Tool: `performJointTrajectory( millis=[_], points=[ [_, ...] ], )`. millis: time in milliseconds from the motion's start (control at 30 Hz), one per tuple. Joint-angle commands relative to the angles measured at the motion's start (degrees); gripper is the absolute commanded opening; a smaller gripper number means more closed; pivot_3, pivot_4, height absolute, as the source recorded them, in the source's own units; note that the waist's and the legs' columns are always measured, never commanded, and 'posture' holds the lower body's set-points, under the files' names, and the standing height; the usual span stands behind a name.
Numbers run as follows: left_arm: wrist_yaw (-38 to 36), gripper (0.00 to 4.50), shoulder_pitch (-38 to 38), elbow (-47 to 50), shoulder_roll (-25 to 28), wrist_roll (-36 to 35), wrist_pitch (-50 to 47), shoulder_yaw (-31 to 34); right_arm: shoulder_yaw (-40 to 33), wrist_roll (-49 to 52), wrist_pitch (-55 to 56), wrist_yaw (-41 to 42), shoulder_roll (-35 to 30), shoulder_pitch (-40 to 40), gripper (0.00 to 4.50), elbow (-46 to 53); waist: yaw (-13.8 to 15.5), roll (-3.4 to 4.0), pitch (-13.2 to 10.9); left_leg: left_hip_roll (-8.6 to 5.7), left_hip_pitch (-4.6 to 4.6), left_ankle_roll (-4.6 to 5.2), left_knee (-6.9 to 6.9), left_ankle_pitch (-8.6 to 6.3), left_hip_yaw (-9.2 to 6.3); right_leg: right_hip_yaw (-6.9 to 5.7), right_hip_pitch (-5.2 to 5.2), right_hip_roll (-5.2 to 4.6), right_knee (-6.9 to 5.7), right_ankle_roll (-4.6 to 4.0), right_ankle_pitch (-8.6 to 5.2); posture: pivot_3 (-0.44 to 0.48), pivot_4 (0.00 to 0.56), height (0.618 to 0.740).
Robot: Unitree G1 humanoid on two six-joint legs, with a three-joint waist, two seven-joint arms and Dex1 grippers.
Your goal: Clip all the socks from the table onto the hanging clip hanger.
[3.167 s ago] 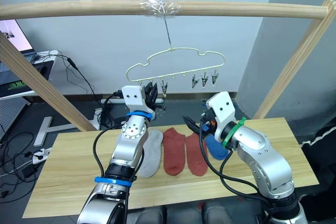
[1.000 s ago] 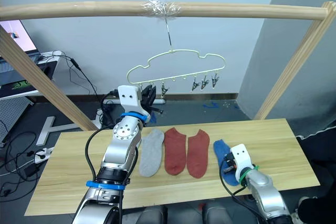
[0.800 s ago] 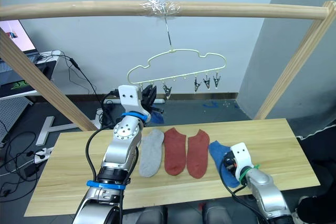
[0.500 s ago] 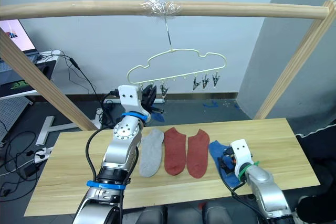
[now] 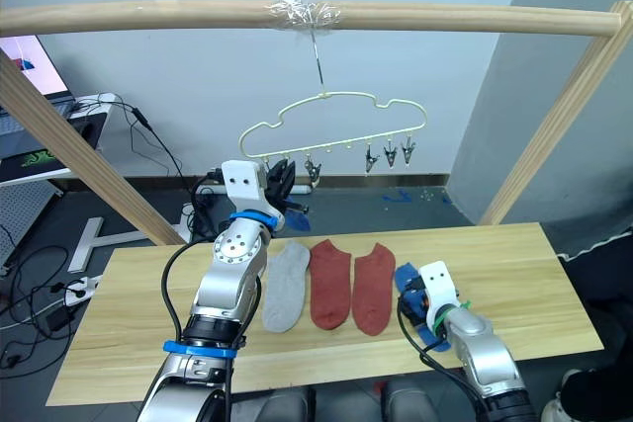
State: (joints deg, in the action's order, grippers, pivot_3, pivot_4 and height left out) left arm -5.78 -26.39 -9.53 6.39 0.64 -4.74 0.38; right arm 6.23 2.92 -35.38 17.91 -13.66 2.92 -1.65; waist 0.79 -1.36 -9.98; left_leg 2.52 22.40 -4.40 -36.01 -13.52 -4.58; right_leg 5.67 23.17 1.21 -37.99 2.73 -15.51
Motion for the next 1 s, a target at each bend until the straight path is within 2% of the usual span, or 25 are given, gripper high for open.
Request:
performJointTrajectory(
  millis=[33,333,367,500,733,867,1000],
  points=[
    [-0.2,0.2,0.6,0.9,0.2,-0.3,-0.5,0.2,-0.3,0.3,-0.6,0.1,0.2,-1.9,3.31,-2.4,0.0,-0.01,0.0,0.0,0.0,0.0,0.0,0.0,0.0,0.0,0.0,0.0,0.0,0.0,0.0,0.16,0.178,0.74],
    [-1.4,0.2,0.9,1.1,-0.2,-2.2,-0.9,0.6,0.5,-1.1,5.8,2.1,-3.2,-3.4,0.22,-1.2,0.1,-0.01,0.0,0.0,0.0,0.0,0.02,0.0,0.0,-0.01,0.0,0.0,0.01,0.0,0.0,0.159,0.167,0.74],
    [-1.8,0.2,0.9,1.2,-0.3,-2.7,-1.2,0.6,0.6,-1.2,6.7,2.4,-3.6,-3.3,0.04,-0.8,0.1,-0.02,0.0,0.0,0.0,0.0,0.02,0.0,0.0,0.0,0.0,0.0,0.01,0.0,0.0,0.159,0.167,0.74],
    [-5.6,0.2,0.7,2.3,-0.7,-8.6,-4.8,2.1,0.9,0.1,6.9,4.4,-4.6,-1.8,0.04,7.2,0.1,-0.01,0.0,0.0,0.02,0.0,0.01,0.0,0.0,0.0,0.01,0.0,0.0,0.0,0.0,0.161,0.16,0.74],
    [-8.1,0.2,-1.3,6.1,-3.7,-31.2,-27.3,12.2,3.4,3.6,-2.3,6.5,-2.0,6.7,0.04,18.8,-0.5,-0.01,0.0,0.01,0.04,0.0,-0.01,0.0,-0.02,-0.03,0.05,0.02,-0.04,0.0,0.0,0.156,0.16,0.74],
    [-7.3,0.2,-3.2,7.2,-4.0,-41.3,-36.8,16.6,4.5,4.2,-5.9,5.4,1.0,13.6,0.04,18.1,-0.7,-0.01,0.0,0.01,0.06,0.0,0.0,0.0,-0.06,-0.07,0.04,0.02,-0.01,0.0,0.0,0.15,0.16,0.74],
    [-6.0,0.2,-4.1,8.2,-4.2,-45.0,-40.1,17.7,4.8,4.2,-7.0,5.1,2.8,16.5,0.04,16.2,-0.5,-0.03,0.0,0.0,0.12,-0.01,0.0,0.0,-0.07,-0.09,0.05,-0.01,0.02,0.0,0.0,0.151,0.16,0.74]
  ],
)
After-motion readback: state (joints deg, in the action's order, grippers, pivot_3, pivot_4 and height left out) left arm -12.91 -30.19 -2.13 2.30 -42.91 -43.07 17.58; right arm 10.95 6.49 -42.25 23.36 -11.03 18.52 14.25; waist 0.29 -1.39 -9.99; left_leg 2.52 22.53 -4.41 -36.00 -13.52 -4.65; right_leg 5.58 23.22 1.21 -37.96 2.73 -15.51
